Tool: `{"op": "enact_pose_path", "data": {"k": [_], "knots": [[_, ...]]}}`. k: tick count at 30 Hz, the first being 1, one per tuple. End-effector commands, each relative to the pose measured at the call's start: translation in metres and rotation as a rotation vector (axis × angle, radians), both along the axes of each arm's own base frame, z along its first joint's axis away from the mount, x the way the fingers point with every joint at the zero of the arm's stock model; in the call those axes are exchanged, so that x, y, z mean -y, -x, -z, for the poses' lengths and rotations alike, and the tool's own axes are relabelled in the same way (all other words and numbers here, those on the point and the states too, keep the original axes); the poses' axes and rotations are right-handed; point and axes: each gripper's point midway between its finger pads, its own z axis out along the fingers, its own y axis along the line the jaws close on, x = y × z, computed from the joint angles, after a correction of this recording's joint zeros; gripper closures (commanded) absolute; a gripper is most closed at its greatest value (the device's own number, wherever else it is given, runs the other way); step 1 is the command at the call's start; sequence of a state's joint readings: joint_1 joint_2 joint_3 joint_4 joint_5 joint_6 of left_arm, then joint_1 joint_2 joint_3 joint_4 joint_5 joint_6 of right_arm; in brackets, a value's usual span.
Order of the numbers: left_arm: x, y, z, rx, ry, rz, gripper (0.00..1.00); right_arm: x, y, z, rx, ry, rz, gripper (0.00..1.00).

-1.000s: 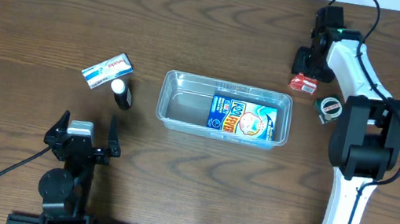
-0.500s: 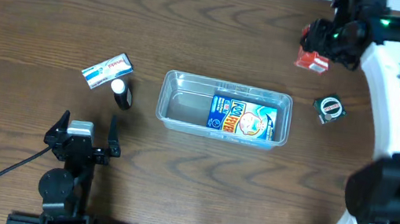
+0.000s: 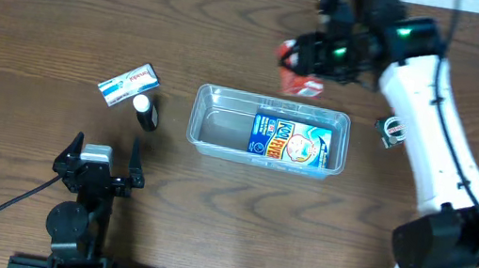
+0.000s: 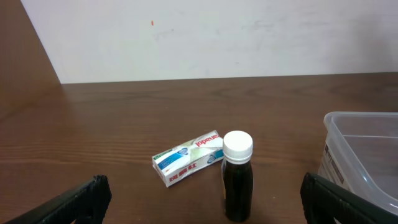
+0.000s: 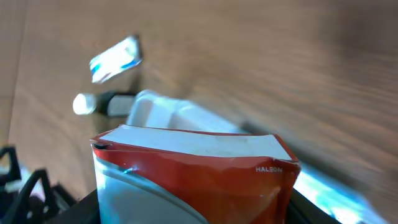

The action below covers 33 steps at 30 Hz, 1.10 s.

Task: Pack container
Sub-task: 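Carry the red packet over the container's left side, then lower the red packet into the container and release it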

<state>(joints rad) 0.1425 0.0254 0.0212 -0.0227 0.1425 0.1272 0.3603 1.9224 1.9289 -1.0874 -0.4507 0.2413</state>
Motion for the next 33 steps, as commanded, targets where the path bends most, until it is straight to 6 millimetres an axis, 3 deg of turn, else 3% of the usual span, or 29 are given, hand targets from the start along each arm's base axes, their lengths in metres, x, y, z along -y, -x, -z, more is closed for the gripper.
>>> {"op": "enact_pose_path", "data": {"k": [1, 6, 11, 19, 33], "knots": [[0.000, 0.001, 0.016, -0.049, 0.017, 0.001, 0.02, -0.029, 0.014, 0.008, 0.026, 0.057, -0.071, 0.42], [0.000, 0.001, 0.016, -0.049, 0.017, 0.001, 0.02, -0.063, 0.033, 0.030, 0.052, 0.171, -0.138, 0.42], [0.000, 0.001, 0.016, -0.049, 0.017, 0.001, 0.02, -0.075, 0.043, 0.065, 0.051, 0.323, -0.167, 0.42], [0.000, 0.001, 0.016, -0.049, 0.017, 0.001, 0.02, -0.061, 0.055, 0.108, -0.070, 0.459, -0.143, 0.42], [0.000, 0.001, 0.016, -0.049, 0.017, 0.001, 0.02, -0.039, 0.060, 0.123, -0.116, 0.552, -0.086, 0.41]]}}
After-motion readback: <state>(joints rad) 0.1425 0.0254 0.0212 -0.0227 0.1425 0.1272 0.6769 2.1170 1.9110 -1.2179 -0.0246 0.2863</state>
